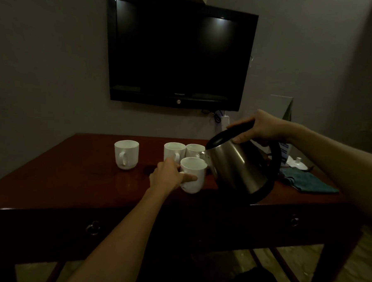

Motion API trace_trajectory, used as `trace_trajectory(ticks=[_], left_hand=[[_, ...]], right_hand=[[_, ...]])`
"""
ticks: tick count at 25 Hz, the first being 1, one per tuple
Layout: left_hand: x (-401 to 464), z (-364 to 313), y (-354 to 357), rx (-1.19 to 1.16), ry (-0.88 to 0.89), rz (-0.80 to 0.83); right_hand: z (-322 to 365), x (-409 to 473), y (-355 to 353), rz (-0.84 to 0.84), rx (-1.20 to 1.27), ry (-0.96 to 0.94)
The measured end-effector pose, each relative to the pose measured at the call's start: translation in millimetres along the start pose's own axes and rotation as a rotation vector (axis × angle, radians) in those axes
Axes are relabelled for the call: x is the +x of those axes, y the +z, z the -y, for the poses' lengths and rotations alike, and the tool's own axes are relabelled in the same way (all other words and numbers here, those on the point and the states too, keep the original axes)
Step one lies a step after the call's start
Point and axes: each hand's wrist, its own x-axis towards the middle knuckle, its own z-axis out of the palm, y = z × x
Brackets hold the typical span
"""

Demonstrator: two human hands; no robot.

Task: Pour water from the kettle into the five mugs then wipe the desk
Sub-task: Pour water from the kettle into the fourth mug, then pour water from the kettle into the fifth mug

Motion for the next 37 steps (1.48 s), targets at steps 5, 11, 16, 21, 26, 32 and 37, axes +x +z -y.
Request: trace_trajectory(ticks=[5, 11, 16, 21, 26, 32, 37], left_hand=[[-6.1, -4.0, 2.6, -0.001, -0.022, -0.037], [-8.8, -11.3, 3.6, 0.055, -0.05, -0.073], [-9.7, -8.4, 6.1, 0.07, -0.085, -0.114], [-13.5, 0.1, -1.0, 0.05, -0.165, -0.185], [-19.3, 3.8, -6.5, 0.066, -0.21, -0.256], [-19.2, 8.0, -16.4, 0.087, -0.259, -0.278], [-18.0, 12.6, -22.4, 0.1, -0.288, -0.285]], right_hand=[[-23.4, -8.6, 14.7, -0.13, 0.161, 0.002], [-48.2, -25.9, 39.0, -0.292, 0.417, 0.031], [-63.3, -37.9, 61.7, -0.401, 0.551, 0.029], [-64.1, -39.1, 71.3, -0.465, 0.607, 0.013], [-55.3, -40.8, 76.1, -0.479, 0.662, 0.013], [-48.4, -42.1, 77.2, -0.477, 0.691, 0.011], [-45.6, -42.1, 78.5, -0.445, 0.684, 0.03]])
